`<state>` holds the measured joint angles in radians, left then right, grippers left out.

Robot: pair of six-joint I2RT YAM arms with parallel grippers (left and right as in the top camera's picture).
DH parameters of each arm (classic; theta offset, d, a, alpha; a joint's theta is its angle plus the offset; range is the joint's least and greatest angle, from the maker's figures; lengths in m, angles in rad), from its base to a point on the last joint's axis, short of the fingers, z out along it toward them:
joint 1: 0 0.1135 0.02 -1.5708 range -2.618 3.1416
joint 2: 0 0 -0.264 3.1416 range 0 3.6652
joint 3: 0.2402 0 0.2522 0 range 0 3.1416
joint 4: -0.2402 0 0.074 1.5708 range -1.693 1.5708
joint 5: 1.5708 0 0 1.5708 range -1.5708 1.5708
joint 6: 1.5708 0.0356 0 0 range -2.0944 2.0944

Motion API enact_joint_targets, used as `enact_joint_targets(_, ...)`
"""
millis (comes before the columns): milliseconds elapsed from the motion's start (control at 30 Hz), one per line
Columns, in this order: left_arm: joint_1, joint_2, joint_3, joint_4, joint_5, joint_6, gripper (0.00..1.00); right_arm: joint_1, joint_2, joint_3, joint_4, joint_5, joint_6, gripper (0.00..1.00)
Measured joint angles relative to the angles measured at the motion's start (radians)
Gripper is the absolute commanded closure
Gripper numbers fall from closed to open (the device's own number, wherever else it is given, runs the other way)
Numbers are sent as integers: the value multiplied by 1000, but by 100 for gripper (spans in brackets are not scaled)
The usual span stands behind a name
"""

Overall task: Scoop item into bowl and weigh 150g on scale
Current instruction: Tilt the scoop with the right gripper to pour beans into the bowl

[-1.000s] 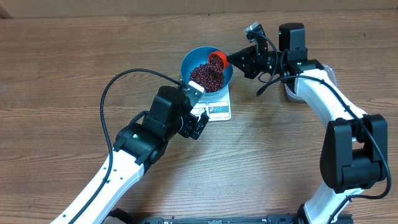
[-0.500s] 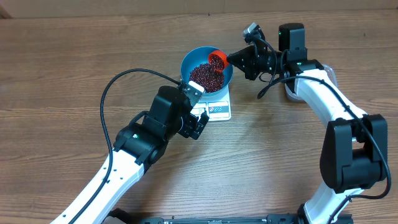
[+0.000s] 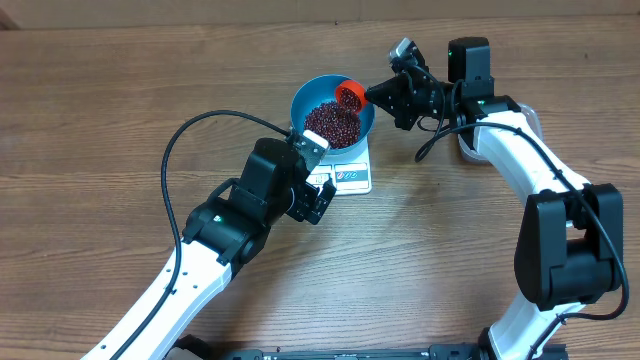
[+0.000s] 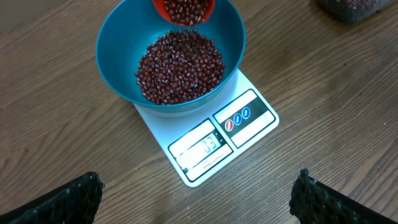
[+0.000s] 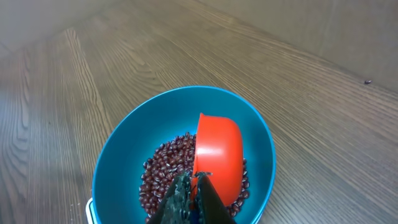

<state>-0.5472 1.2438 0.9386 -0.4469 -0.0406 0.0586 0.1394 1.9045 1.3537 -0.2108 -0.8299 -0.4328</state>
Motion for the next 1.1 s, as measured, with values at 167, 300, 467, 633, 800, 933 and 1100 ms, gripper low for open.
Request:
enact_joint_targets(167, 0, 0, 0, 0, 0, 0, 0, 0, 0, 0, -2, -5, -25, 96)
enact_joint_targets(300, 0, 0, 0, 0, 0, 0, 0, 0, 0, 0, -2, -8, -36, 96)
enact_joint_targets(467, 0, 0, 0, 0, 0, 0, 1, 0, 0, 0, -3, -12, -40, 96)
enact_joint_targets(633, 0, 0, 0, 0, 0, 0, 1, 0, 0, 0, -18, -28, -74, 96)
enact_joint_targets(800, 0, 0, 0, 0, 0, 0, 0, 0, 0, 0, -19, -38, -103, 96)
enact_joint_targets(933, 0, 0, 0, 0, 0, 0, 1, 1, 0, 0, -19, -41, -112, 96)
enact_joint_targets(1100, 0, 0, 0, 0, 0, 0, 0, 0, 0, 0, -32, -47, -138, 96)
